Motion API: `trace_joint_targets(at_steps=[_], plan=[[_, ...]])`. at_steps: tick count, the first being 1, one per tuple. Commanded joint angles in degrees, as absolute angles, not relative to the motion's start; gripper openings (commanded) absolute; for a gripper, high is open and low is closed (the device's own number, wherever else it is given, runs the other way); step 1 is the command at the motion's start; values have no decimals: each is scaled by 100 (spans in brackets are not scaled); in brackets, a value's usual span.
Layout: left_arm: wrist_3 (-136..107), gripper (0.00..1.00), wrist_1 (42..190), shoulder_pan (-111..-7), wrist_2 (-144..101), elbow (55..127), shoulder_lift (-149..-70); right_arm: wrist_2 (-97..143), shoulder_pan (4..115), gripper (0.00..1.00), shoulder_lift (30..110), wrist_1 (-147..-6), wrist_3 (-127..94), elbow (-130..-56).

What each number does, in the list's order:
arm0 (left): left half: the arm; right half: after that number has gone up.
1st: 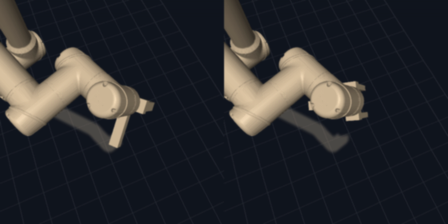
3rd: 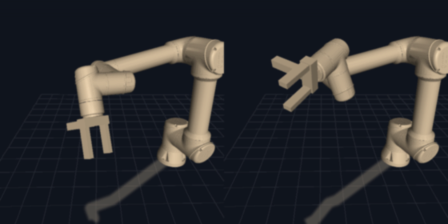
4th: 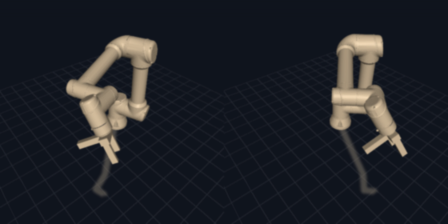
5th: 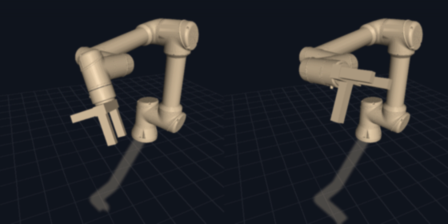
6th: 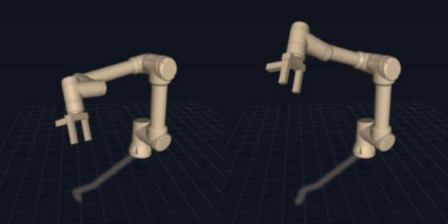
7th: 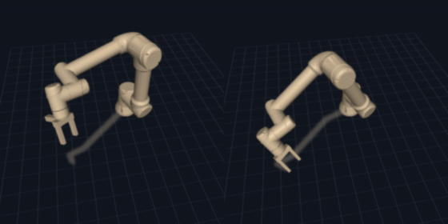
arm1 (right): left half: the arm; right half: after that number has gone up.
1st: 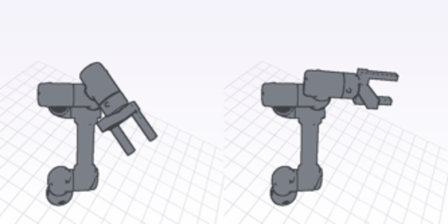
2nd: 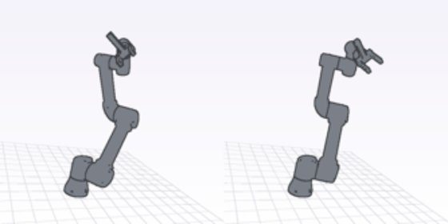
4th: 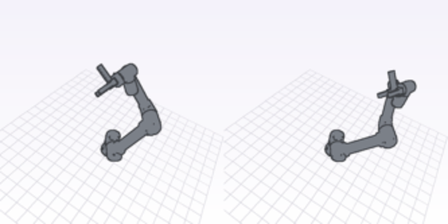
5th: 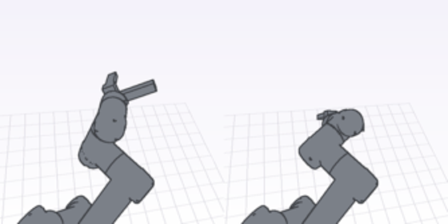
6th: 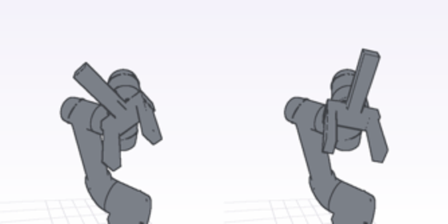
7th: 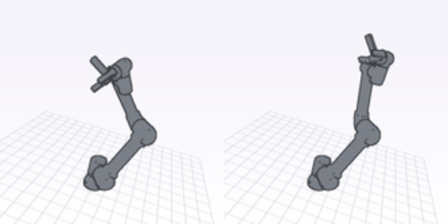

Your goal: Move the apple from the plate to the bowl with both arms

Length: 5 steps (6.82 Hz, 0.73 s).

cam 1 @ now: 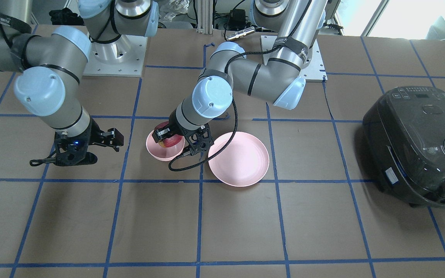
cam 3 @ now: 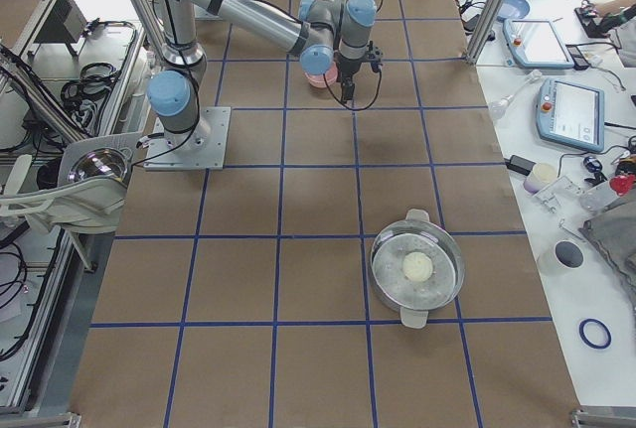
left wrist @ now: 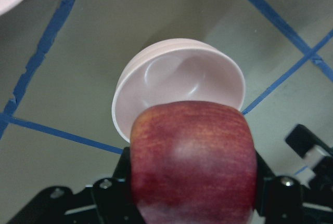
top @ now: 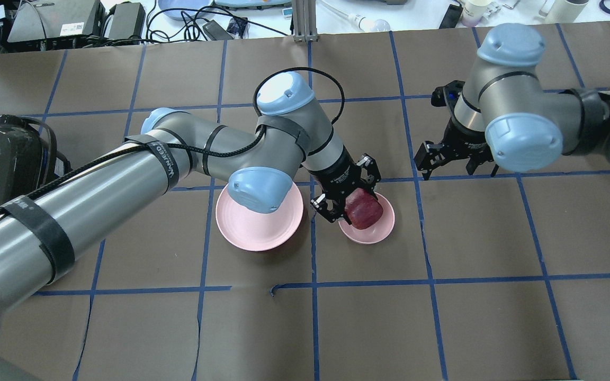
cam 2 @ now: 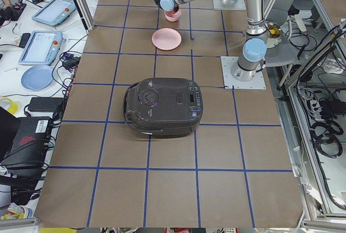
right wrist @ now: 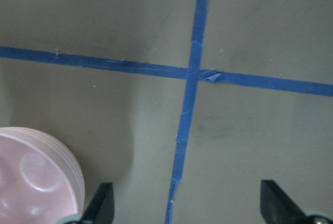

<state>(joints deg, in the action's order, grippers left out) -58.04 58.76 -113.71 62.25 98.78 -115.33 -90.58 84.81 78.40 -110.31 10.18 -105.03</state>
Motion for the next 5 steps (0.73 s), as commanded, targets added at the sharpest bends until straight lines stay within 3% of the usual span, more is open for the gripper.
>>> trace_joint_targets(at_steps=[1,2,5], plan=[[-5810,16,5547,-11408,6223,9940,-11785,-9219,8367,100,7875,-10014,1011,-9453],[-5783,98,5546,-11426,6231,9940,-11821,-9202,8367,100,7875,-9680,1002,-9022],[-5695,100,5450,-11373,6284,9853,-11480,-9123,8402,100,8470,-8992,984,-8710]])
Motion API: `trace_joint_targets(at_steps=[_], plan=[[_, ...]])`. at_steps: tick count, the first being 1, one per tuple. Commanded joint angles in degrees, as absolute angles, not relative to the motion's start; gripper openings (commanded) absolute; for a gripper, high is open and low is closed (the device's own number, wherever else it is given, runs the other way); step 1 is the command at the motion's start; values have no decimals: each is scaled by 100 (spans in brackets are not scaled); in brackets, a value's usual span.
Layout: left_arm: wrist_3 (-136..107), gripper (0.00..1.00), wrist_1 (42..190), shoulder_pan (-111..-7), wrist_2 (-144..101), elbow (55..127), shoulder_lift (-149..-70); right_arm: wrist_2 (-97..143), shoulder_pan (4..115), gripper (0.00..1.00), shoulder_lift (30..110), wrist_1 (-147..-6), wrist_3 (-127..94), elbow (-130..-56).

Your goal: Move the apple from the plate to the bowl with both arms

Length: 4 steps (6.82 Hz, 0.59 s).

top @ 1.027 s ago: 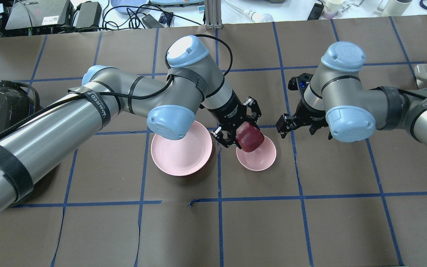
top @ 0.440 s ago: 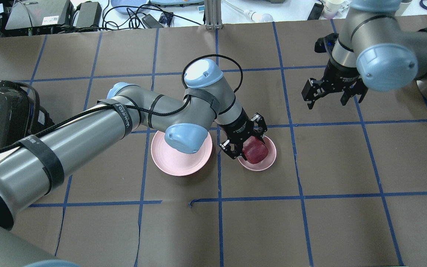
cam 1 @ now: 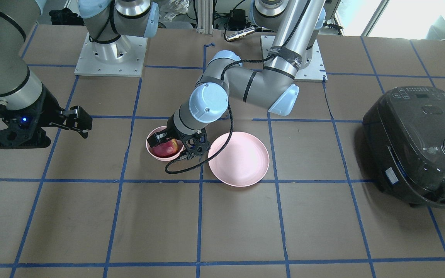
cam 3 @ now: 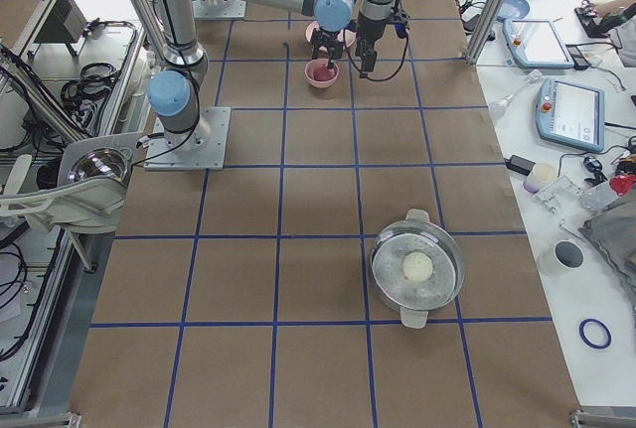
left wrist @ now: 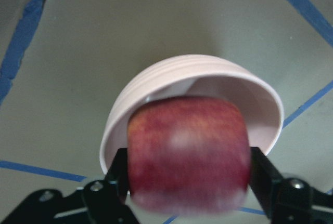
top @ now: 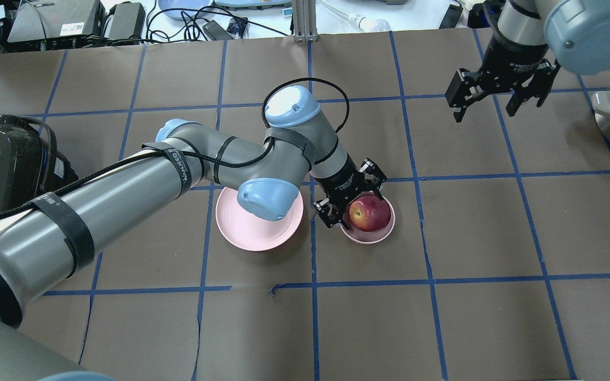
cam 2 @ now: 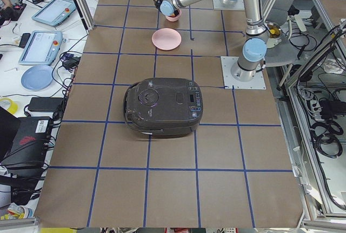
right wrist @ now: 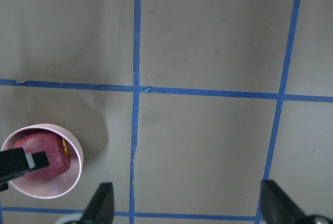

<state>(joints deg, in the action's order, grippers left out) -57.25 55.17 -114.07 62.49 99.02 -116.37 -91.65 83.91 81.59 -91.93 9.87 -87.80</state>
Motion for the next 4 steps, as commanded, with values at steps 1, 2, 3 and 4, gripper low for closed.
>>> trace_joint_targets(at_steps=[1,2,3,4], plan=[[-5643,100,5667,-11260,6441,9635,-11235,-9114,8402,100,8690,-8974,976,-8710],[-5477,100,6304,-11198,6451,9337,-10954,-9036,8446,100,8814,-8843,976,-8727],[-5162,100,7276,-11171,6495,8908,-10647,-8983,8455,100,8824,-8859,958,-8797],[-4602,100,8539,-11136,6956,8381,-10304,-8974,8525,100,8842,-8833,967,-8807]])
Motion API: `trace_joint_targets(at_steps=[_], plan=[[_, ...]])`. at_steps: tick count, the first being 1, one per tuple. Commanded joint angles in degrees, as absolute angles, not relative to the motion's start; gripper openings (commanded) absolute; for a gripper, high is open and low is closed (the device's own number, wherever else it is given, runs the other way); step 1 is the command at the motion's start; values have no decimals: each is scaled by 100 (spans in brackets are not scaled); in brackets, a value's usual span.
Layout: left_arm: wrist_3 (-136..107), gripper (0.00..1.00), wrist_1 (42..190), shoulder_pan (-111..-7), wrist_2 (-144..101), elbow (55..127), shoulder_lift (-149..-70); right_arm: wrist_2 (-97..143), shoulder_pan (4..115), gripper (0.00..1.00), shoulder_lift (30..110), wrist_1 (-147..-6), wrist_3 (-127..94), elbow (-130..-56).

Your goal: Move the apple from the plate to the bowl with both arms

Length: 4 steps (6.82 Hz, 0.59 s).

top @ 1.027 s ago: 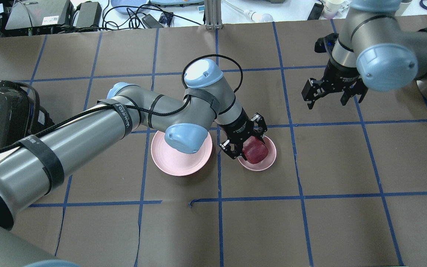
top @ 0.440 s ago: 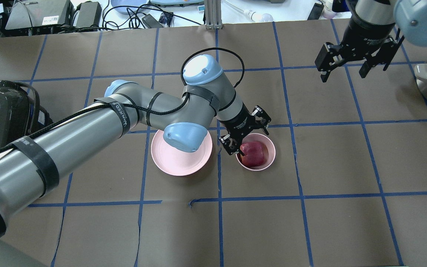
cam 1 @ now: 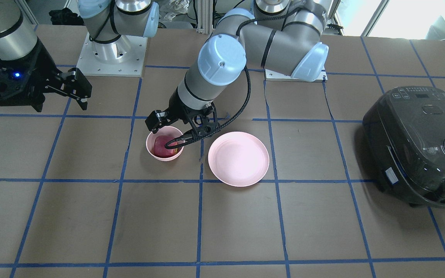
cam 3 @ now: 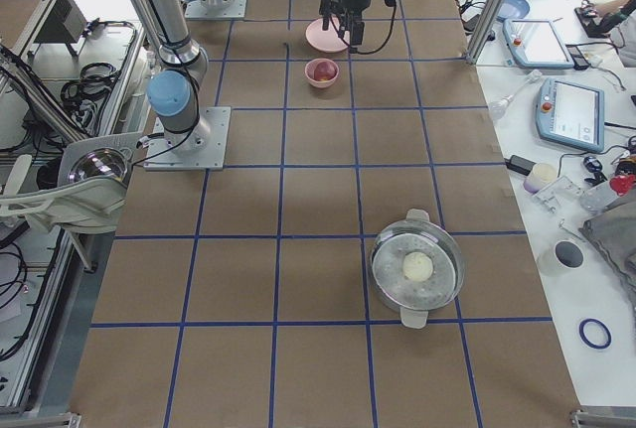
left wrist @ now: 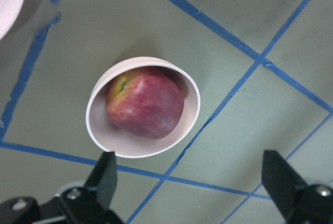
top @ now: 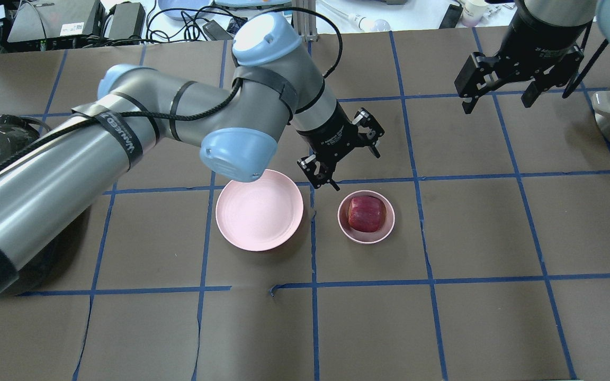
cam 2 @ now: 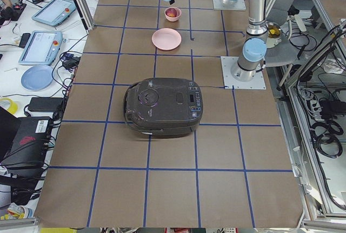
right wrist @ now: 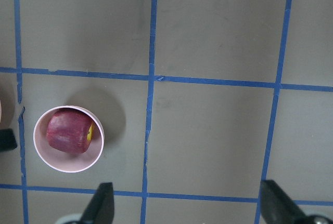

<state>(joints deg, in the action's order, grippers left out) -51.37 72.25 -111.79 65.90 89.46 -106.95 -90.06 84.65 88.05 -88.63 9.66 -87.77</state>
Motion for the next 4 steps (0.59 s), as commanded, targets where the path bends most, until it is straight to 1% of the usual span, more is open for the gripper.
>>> trace_joint_targets(at_steps=[1,2,4], plan=[[-4371,100,9370,-11092,7004,8089,-9996,-8982,8647,100,8842,-8842,967,-8815],[-3864,100,9526,-11083,7431,8060,-9680,-8982,8657,100,8903,-8833,967,-8798],[-1978,100,9475,-10900,8671,8121,-9344,-8974,8657,100,8965,-8833,967,-8807]])
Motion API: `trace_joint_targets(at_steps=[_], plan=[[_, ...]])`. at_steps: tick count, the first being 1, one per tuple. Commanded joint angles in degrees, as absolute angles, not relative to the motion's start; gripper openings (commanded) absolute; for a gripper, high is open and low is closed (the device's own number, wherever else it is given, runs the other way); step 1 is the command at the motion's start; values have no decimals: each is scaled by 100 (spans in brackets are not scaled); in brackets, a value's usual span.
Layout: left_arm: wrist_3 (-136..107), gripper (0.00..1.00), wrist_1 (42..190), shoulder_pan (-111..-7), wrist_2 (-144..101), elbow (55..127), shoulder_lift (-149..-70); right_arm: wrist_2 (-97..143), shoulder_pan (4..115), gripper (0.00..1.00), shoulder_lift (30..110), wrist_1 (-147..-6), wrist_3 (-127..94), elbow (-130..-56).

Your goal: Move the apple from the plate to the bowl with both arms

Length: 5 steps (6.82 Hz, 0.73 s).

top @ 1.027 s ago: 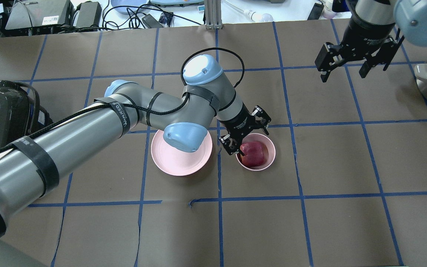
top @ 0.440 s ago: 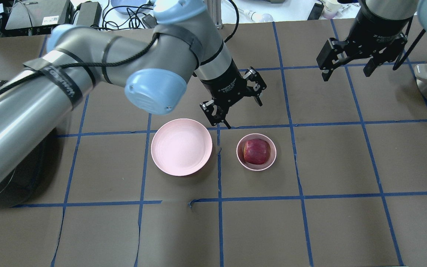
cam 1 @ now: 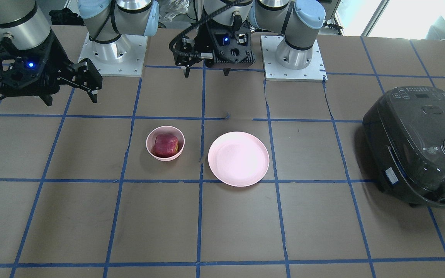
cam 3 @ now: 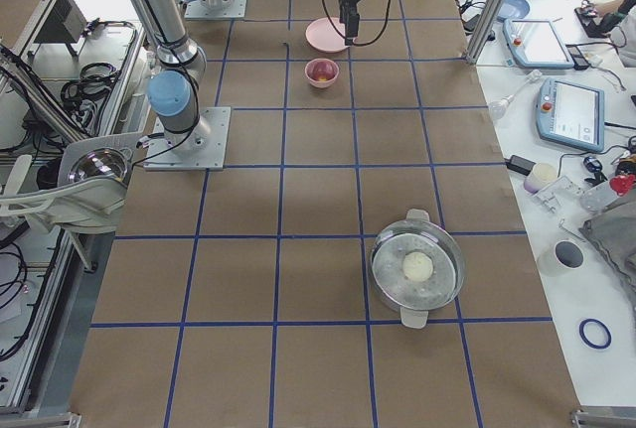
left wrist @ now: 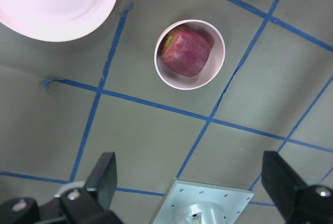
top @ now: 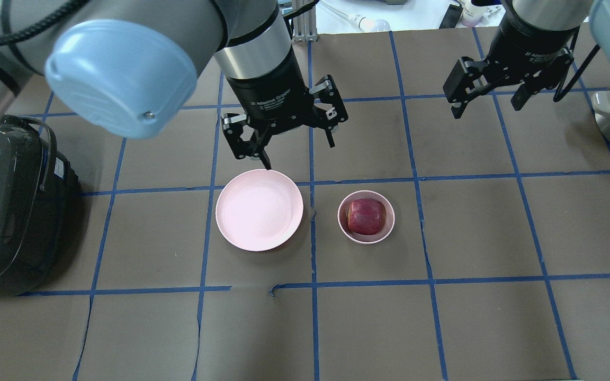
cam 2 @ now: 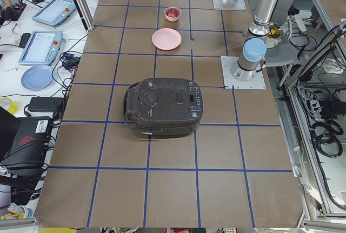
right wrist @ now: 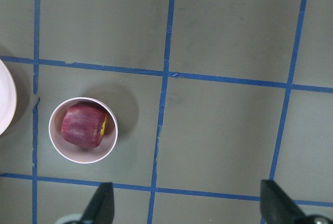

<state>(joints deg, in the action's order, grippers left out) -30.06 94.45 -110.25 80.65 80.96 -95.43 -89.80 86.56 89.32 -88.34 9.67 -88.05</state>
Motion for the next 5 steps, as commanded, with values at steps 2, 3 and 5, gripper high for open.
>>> trace_joint_targets(at_steps=[2,3,5], plan=[[-257,100,9466,-9658,8710,8191,-9150,-8974,8736,100,9017,-8833,958,-8807],[-11,100,9457,-9329,8719,8278,-9036,-8965,8815,100,9009,-8842,958,-8807],[-43,100,9116,-9237,8999,8550,-8895,-8974,8824,100,9009,-8842,905,-8763]])
